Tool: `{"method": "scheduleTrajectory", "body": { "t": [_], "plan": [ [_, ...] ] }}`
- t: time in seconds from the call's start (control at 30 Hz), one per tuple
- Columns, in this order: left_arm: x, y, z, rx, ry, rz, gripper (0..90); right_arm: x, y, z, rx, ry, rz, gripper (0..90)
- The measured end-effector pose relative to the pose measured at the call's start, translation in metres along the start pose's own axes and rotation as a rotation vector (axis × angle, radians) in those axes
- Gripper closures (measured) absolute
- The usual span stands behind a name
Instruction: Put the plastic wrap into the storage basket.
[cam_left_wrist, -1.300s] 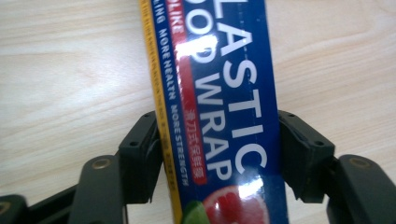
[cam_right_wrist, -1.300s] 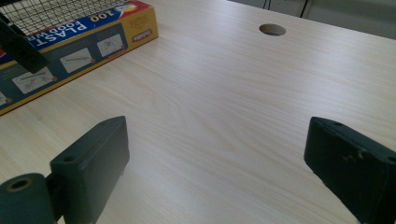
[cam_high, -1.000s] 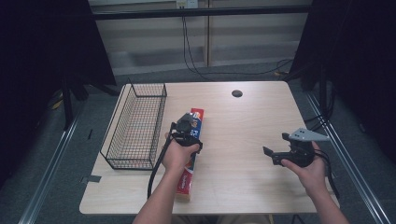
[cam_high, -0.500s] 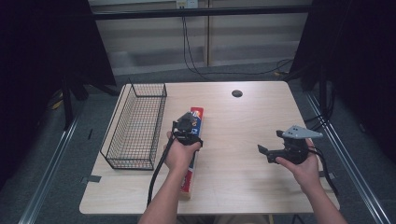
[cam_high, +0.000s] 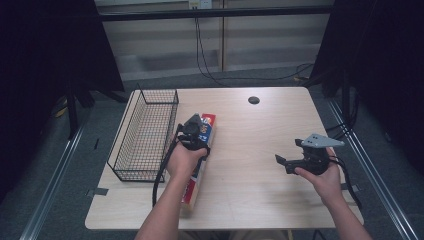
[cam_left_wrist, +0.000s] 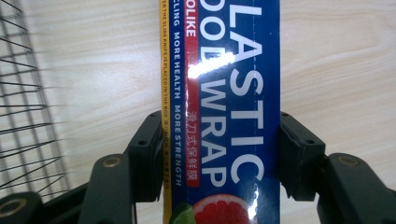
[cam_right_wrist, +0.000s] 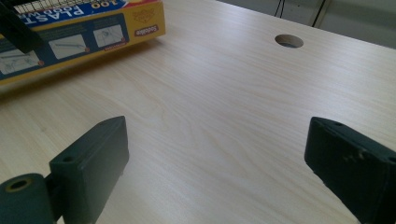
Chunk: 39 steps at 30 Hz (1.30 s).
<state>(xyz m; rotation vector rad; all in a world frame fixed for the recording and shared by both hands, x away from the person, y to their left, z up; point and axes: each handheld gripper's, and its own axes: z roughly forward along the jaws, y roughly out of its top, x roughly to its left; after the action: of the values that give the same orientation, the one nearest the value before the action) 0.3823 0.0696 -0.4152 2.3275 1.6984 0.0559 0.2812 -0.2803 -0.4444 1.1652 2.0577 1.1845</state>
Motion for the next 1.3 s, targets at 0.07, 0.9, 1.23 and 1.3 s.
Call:
{"method": "scheduleTrajectory", "body": {
  "t": [0.07,0.9,1.23,1.3],
  "plan": [
    [0.003,0.0,-0.011,0.004,-0.01,-0.004,43.0,0.0,0.0,-0.001,-0.001,0.0,0.006,5.8],
    [0.014,0.008,-0.059,0.006,-0.033,0.011,43.0,0.001,0.0,0.002,-0.006,0.024,0.004,2.8],
    [0.02,0.009,-0.068,0.003,-0.029,0.003,43.0,0.002,0.0,0.003,-0.006,0.049,-0.002,1.9],
    [0.023,0.01,-0.07,0.012,-0.034,0.006,43.0,0.002,-0.001,0.003,0.004,0.047,-0.005,1.9]
  ]
}}
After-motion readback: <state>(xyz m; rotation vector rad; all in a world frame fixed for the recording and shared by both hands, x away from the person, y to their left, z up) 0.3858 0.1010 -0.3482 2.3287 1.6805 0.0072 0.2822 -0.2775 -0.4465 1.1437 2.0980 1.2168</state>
